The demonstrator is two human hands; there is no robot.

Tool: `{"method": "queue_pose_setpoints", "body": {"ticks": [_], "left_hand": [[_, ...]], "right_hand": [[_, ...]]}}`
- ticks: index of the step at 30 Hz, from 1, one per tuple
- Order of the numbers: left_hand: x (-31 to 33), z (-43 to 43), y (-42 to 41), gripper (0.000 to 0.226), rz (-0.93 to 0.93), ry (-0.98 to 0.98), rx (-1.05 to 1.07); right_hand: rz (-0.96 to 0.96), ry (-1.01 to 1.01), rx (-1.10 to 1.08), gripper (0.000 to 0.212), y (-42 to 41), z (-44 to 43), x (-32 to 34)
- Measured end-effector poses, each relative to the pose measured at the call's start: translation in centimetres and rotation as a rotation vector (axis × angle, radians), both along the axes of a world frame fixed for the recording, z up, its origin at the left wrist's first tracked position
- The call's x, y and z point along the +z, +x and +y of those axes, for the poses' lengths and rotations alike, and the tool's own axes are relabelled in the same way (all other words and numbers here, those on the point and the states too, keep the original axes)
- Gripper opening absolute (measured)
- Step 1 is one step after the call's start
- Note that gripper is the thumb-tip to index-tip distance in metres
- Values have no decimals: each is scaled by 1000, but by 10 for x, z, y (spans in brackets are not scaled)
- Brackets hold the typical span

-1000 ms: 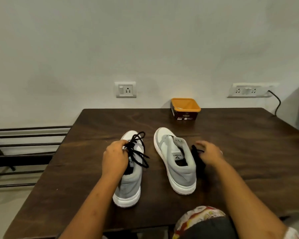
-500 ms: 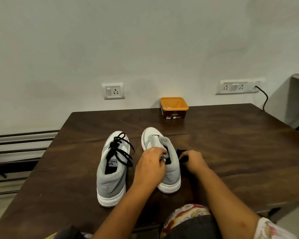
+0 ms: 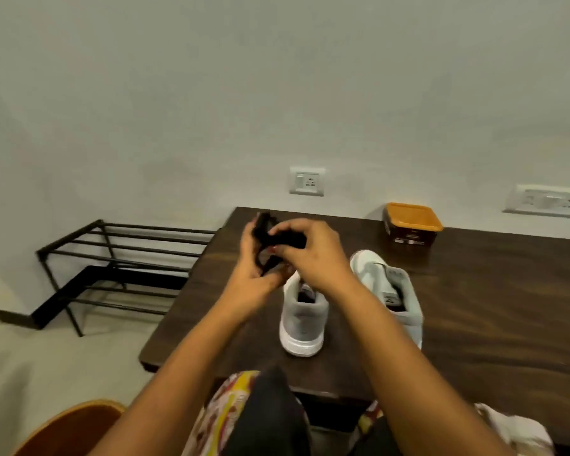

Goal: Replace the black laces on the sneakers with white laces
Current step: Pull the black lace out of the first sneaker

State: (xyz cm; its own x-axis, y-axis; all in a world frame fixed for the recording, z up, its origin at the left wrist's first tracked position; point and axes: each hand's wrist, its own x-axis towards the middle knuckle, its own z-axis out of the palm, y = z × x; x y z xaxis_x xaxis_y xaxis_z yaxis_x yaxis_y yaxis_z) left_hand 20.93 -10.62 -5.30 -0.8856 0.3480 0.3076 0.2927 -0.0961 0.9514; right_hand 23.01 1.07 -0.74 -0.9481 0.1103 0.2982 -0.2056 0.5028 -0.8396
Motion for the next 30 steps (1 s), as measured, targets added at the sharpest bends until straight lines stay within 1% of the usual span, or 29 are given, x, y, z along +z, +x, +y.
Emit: {"method": "queue_pose_setpoints", "body": {"ticks": [2, 3, 6, 8, 10, 13, 14, 17, 19, 21, 23, 26, 28, 30], "left_hand": [[3, -54, 3, 83, -41, -8, 62], [2, -84, 7, 80, -57, -16, 84], [-9, -164, 16, 61, -158, -56, 192], [-24, -218, 26, 53, -251, -99, 273], [-44, -261, 33, 47, -335, -138, 314], [-90, -322, 44, 39, -528, -91, 400], [-106, -333, 47, 40, -584, -93, 442], [-160, -359, 48, 39, -709, -95, 572], [-199, -367, 48, 33, -781, -106, 649], [-236, -368, 47, 32, -820, -173, 688], [-271, -365, 44, 34, -844, -248, 694], [-309, -352, 40, 26, -819, -360, 744], [-326, -343, 35, 19, -792, -401, 782], [-337, -337, 31, 19, -769, -443, 789]], "right_hand": [[-39, -7, 123, 22, -2, -48, -1], [-56, -2, 176, 22, -3, -75, -4], [-133, -7, 315, 22, -11, -147, -19], [-207, 7, 413, 22, -15, -198, -39], [-271, 37, 457, 21, -21, -238, -63], [-432, 41, 539, 15, -27, -301, -109], [-475, 37, 548, 14, -28, -314, -124], [-578, 68, 523, 23, -31, -347, -175], [-663, 92, 516, 22, -32, -359, -211], [-735, 114, 491, 16, -33, -364, -243], [-774, 158, 498, 16, -36, -363, -271], [-837, 197, 543, 24, -38, -357, -305], [-894, 225, 557, 27, -40, -354, -328], [-956, 247, 567, 30, -42, -352, -347]]}}
